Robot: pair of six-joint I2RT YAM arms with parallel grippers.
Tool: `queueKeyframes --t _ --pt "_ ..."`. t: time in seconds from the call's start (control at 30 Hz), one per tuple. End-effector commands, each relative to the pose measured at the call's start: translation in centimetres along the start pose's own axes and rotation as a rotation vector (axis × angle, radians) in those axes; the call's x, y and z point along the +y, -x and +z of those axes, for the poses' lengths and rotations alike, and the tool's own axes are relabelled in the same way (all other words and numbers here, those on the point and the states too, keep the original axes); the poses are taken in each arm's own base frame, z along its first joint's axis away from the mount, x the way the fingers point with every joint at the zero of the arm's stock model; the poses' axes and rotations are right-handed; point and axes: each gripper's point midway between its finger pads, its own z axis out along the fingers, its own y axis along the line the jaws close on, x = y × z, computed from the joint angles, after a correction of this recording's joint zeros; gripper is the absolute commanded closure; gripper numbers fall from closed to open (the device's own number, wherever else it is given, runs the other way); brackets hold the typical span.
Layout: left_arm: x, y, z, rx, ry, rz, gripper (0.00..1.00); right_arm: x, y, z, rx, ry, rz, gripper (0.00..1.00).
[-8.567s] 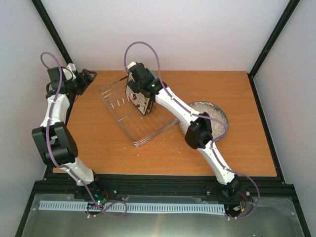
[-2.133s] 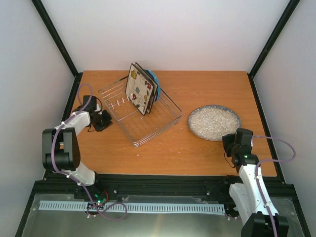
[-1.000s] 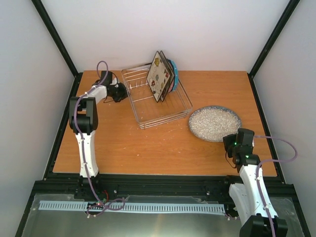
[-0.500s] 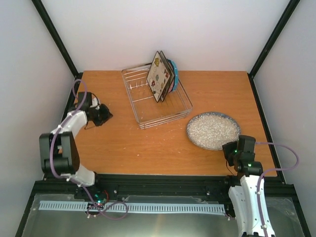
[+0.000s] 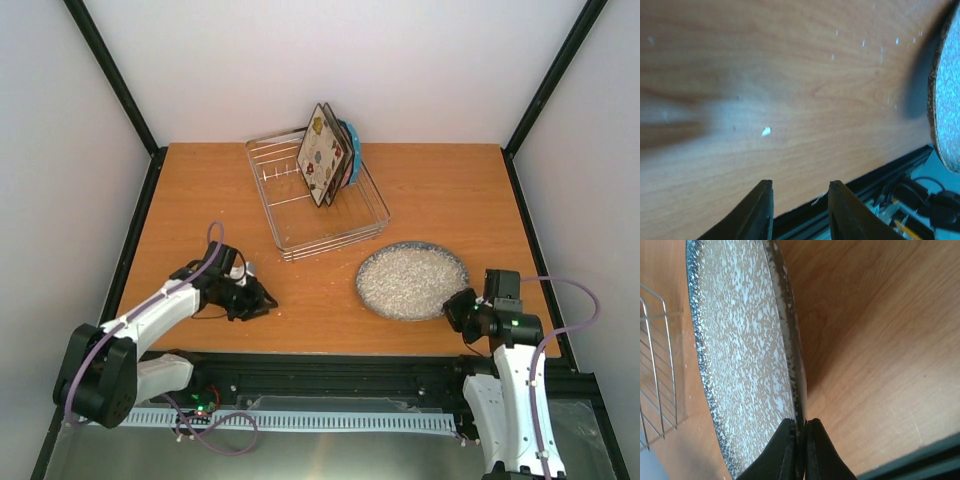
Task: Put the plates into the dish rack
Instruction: Adjust the plate at the center of the board.
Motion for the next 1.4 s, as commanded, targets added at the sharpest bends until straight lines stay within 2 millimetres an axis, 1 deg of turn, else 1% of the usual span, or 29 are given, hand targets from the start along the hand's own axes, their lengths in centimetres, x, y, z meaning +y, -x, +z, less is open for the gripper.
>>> queueKeyframes --t 0.0,0.07,0.13,0.2,0.27,0.37,0.47,0.5,0.57,0.63,0.7,0.8,0.9,0.93,1.03,1.1,1.27,1.37 --pt "-1.0 -2.3 0.0 0.061 -0.070 -0.033 0.63 -1.1 -3.4 -1.0 0.169 -0.038 -0.091 0.97" --pt "-0.7 -3.2 0.2 0.079 -0.079 -0.048 0.48 -1.6 -4.3 -1.1 0.207 -0.038 -0.111 0.97" --pt "0.3 -4.4 0.5 0.093 -0.080 -0.092 0.34 -2.2 -5.2 -1.2 0.247 -0.041 -0.126 0.97" --pt "0.9 -5.3 0.6 0.101 -0.102 -0.140 0.29 -2.7 -6.0 -1.4 0.276 -0.045 -0.148 0.97" --pt "1.3 -5.9 0.6 0.086 -0.132 -0.188 0.28 -3.1 -6.9 -1.5 0.315 -0.041 -0.161 0.97" --pt "1.1 -6.2 0.0 0.030 -0.207 -0.229 0.29 -3.4 -8.3 -1.2 0.390 -0.014 -0.171 0.97" --pt "0.7 -6.4 0.0 0.007 -0.299 -0.232 0.29 -3.2 -9.1 -1.0 0.443 0.019 -0.189 0.97" --pt "0.4 -6.4 0.1 0.007 -0.333 -0.217 0.29 -2.8 -9.3 -1.0 0.453 0.041 -0.203 0.97" --pt "-0.2 -6.2 0.2 -0.004 -0.385 -0.166 0.28 -2.6 -9.7 -0.8 0.481 0.061 -0.221 0.97" --pt "-0.9 -6.0 0.3 -0.002 -0.413 -0.086 0.26 -2.9 -10.6 -0.4 0.533 0.069 -0.242 0.97" --pt "-0.9 -6.3 0.9 0.049 -0.391 -0.021 0.24 -3.4 -11.3 0.0 0.578 0.062 -0.278 0.97" --pt "-1.7 -5.8 1.3 0.099 -0.339 0.090 0.24 -3.4 -11.3 0.3 0.595 0.057 -0.339 0.97" --pt "-2.9 -5.3 1.4 0.119 -0.360 0.185 0.24 -3.0 -11.4 0.8 0.611 0.087 -0.346 0.97" --pt "-3.0 -5.0 1.5 0.114 -0.358 0.201 0.24 -2.8 -11.5 1.0 0.614 0.104 -0.340 0.97" --pt "-2.5 -5.0 2.3 0.118 -0.361 0.230 0.26 -3.0 -12.5 1.6 0.664 0.149 -0.313 0.97" --pt "-2.3 -5.3 2.6 0.123 -0.393 0.248 0.27 -3.3 -13.0 1.8 0.687 0.160 -0.310 0.97" --pt "-0.1 -6.2 4.1 0.162 -0.370 0.257 0.27 -3.3 -13.5 2.4 0.715 0.186 -0.305 0.97" --pt "0.4 -6.4 4.7 0.177 -0.366 0.287 0.27 -3.1 -13.6 2.7 0.727 0.191 -0.317 0.97"
